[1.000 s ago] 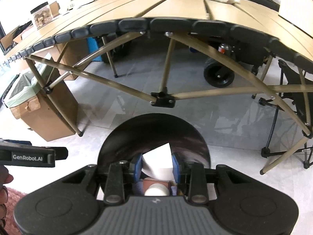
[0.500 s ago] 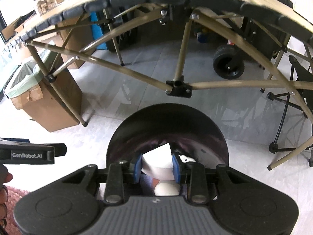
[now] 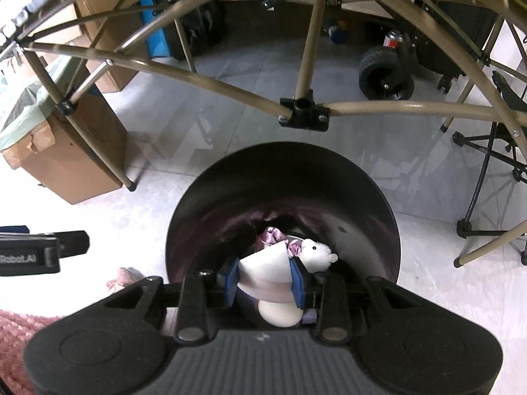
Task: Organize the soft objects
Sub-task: 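Move the right tool over the bin and open it to drop the wedge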
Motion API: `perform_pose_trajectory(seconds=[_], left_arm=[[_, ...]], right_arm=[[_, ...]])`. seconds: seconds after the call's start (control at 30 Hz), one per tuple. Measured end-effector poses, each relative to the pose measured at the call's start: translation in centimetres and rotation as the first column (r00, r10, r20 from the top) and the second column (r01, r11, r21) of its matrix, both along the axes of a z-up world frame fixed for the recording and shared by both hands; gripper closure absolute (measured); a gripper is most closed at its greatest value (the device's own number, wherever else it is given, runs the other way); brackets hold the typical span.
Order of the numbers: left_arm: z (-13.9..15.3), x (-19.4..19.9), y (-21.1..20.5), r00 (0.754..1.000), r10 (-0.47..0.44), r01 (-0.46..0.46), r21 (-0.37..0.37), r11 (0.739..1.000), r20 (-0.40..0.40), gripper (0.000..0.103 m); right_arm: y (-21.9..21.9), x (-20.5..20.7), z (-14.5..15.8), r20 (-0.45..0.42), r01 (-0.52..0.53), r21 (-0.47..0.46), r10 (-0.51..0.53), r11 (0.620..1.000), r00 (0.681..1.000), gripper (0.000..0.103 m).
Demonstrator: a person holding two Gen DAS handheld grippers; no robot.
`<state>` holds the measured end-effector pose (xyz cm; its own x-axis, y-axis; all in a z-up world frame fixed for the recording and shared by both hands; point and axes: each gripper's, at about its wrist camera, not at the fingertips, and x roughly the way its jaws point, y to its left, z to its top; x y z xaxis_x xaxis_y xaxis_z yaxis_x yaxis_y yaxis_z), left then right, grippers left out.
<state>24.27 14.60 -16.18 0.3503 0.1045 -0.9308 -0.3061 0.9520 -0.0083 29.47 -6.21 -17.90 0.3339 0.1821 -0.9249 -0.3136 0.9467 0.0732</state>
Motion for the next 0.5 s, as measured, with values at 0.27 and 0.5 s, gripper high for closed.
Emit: perform_pose_trajectory(seconds=[0.27,0.5], left_arm=[[-0.22,-0.03,0.14,1.0,0.001,-0.001,-0.006,1.0,-0.006,0.0],[-0.22,-0.07,0.17,1.0,0.001,-0.001,-0.007,1.0,-0.006,0.0]], right_arm=[[0.32,0.09,-0.49,-0.006,-0.006,-0.016,0.006,1.0,1.0,0.069],[0.17,0.16,-0.14,0.03,0.006,-0.026,-0.005,1.0,1.0,0.0]])
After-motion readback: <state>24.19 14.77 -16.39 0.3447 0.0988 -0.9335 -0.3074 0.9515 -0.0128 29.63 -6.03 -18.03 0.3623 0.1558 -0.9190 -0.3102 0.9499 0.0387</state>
